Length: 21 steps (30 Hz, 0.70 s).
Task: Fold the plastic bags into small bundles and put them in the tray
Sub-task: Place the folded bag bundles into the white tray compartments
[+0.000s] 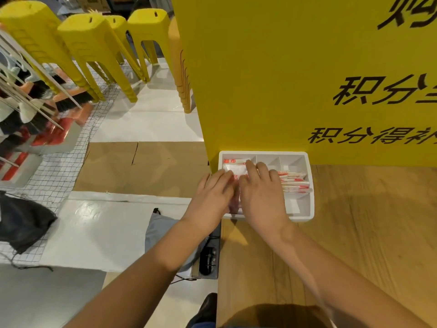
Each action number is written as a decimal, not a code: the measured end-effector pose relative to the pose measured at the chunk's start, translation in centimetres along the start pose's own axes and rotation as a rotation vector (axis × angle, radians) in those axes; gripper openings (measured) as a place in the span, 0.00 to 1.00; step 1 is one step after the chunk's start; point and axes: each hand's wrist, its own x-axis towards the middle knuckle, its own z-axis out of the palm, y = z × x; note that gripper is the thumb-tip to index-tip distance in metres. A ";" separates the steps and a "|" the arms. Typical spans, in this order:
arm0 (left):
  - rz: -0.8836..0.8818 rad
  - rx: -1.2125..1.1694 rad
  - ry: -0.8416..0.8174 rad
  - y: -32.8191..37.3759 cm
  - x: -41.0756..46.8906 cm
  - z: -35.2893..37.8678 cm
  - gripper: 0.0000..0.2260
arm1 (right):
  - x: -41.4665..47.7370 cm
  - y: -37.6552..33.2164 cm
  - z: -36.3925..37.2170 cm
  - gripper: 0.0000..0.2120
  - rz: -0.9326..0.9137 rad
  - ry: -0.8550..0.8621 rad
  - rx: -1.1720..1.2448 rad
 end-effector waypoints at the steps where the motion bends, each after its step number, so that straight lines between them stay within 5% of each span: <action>1: 0.002 -0.003 -0.007 -0.2 0.1 0.1 0.38 | 1.0 0.4 0.0 0.20 -0.040 -0.003 0.035; 5: -0.008 0.047 -0.087 -0.3 0.2 0.5 0.51 | 3.9 2.0 1.2 0.23 -0.114 -0.060 0.216; 13: 0.013 0.035 0.068 -0.5 -1.0 1.6 0.29 | 6.0 1.6 1.3 0.23 -0.081 -0.157 0.221; 21: 0.003 0.093 0.087 -0.1 -1.0 1.4 0.31 | 6.1 2.0 1.1 0.21 -0.095 -0.212 0.292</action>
